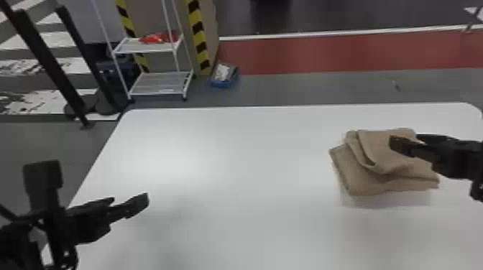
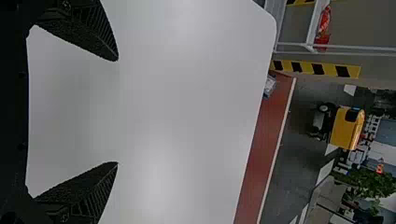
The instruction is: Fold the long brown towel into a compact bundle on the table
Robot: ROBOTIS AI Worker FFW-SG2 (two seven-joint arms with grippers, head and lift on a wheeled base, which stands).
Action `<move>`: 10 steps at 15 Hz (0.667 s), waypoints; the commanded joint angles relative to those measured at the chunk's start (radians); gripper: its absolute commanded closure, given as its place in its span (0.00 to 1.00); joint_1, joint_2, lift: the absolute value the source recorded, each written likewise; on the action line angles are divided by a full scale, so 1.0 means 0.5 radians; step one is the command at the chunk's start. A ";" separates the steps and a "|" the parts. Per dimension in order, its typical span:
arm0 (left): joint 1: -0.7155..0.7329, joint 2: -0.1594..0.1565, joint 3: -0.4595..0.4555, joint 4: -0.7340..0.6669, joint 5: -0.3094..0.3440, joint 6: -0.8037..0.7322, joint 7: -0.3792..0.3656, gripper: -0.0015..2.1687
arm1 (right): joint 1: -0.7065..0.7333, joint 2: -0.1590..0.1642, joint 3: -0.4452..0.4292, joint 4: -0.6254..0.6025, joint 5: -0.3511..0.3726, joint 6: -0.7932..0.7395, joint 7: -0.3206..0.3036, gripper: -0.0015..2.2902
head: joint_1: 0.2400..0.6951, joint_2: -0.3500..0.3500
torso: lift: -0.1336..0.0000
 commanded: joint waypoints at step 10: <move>-0.009 0.000 0.005 0.017 0.001 -0.002 -0.003 0.04 | -0.238 0.002 0.393 0.668 0.450 -0.190 -0.174 0.89 | 1.00 0.63 | 0.08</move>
